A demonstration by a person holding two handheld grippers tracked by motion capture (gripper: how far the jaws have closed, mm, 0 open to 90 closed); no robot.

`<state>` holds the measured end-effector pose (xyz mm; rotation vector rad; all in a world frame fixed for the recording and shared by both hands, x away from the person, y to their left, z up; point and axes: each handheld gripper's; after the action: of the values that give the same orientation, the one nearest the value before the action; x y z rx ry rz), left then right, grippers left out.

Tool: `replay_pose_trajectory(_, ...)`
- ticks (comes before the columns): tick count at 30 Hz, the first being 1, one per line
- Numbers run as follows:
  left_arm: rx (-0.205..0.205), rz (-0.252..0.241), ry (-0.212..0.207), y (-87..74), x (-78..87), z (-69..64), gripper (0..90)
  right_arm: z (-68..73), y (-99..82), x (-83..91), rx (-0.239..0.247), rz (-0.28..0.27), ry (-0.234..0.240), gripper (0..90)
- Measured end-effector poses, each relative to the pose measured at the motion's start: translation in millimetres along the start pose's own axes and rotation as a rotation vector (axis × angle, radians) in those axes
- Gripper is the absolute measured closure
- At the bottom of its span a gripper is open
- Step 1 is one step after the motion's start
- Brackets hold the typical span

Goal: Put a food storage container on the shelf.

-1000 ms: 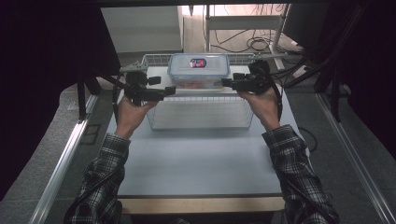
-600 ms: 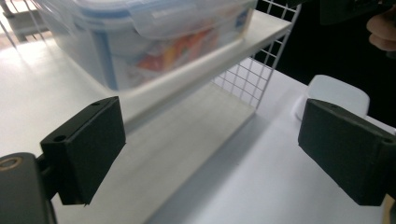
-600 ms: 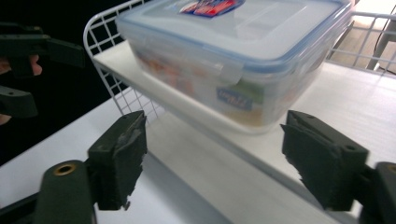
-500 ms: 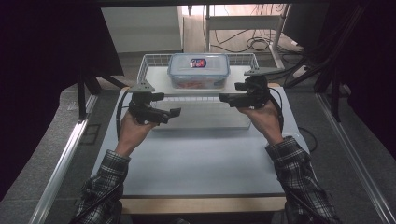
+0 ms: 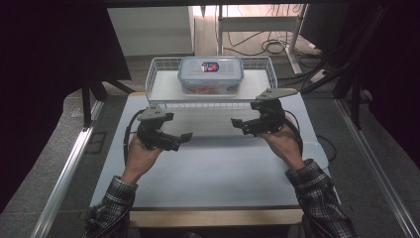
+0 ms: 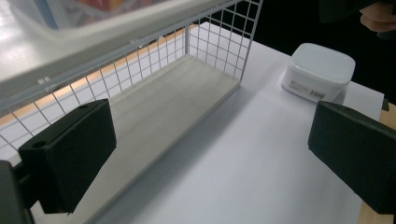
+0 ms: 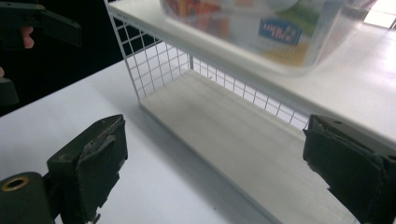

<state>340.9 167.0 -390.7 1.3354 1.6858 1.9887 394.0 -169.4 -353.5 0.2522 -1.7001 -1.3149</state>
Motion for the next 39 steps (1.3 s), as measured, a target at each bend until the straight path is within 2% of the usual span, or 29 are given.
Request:
replay_pose_trajectory(6,-0.015,0.027,0.036,-15.8,0.5,-10.7,0.5,5.5,-16.8,3.1,0.007,0.010,0.000,4.3)
replay_pose_trajectory(14,-0.032,0.043,0.052,-37.1,-0.2,-22.8,0.2,13.2,-39.4,6.8,0.016,0.022,0.006,3.5)
replay_pose_trajectory(24,0.008,0.014,0.048,-69.9,2.9,-31.2,0.7,22.9,-70.6,8.8,0.021,0.033,0.007,3.0)
replay_pose_trajectory(29,0.004,0.008,0.066,-87.9,2.1,-36.3,0.7,25.0,-87.2,7.9,0.022,0.064,-0.003,2.4)
replay_pose_trajectory(33,-0.005,0.016,0.080,-98.9,0.6,-38.4,0.8,26.1,-100.1,9.1,0.006,0.061,0.003,2.4)
replay_pose_trajectory(39,0.008,0.031,0.091,-115.1,-0.2,-39.3,1.1,31.2,-118.6,10.7,-0.005,0.061,-0.003,2.4)
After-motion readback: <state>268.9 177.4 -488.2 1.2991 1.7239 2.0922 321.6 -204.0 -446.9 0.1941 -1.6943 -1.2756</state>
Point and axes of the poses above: each handheld gripper's, and its own axes: x roughly backward along the jaws, y roughly out of its top, z roughly to its left, and after that the axes turned 3 degrees about z, right-handed
